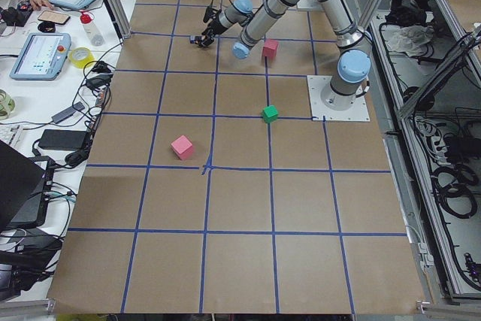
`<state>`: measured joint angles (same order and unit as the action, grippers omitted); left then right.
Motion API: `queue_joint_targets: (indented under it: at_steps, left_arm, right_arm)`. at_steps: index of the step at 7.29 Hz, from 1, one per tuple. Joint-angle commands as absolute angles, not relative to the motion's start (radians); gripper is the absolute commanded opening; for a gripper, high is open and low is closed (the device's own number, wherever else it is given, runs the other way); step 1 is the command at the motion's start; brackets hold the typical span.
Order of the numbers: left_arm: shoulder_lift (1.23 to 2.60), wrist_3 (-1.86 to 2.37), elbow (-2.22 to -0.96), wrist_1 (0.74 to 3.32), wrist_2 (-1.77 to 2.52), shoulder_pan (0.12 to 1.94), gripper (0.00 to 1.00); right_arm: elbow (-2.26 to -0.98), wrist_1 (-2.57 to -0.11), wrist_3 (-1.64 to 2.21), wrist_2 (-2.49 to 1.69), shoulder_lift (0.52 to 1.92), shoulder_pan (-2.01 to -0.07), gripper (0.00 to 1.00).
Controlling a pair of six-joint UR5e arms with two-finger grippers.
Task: Align button upright
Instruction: 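Reach the left gripper to the button and grasp it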
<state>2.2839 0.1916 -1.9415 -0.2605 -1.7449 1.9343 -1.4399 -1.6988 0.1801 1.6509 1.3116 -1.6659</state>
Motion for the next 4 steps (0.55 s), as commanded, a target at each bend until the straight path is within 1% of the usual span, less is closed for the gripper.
queue_joint_targets:
  at_steps: [1, 2, 3, 4]
  left_arm:
    - [2.279, 0.19, -1.942, -0.259, -1.744, 1.934, 0.39]
    - [2.279, 0.181, -1.942, -0.259, -1.744, 1.934, 0.3]
    - [2.279, 0.178, -1.942, -0.259, -1.744, 1.934, 0.17]
    - [2.278, 0.176, -1.942, -0.259, -1.743, 1.934, 0.13]
  right_arm:
    - [-1.442, -1.653, 0.16, 1.608, 1.354, -1.664, 1.0]
    - [-1.44, -1.646, 0.071, 1.612, 1.359, -1.663, 1.0]
    - [-1.443, -1.643, 0.005, 1.612, 1.377, -1.663, 1.0]
    - [-1.45, -1.628, -0.046, 1.612, 1.405, -1.661, 1.0]
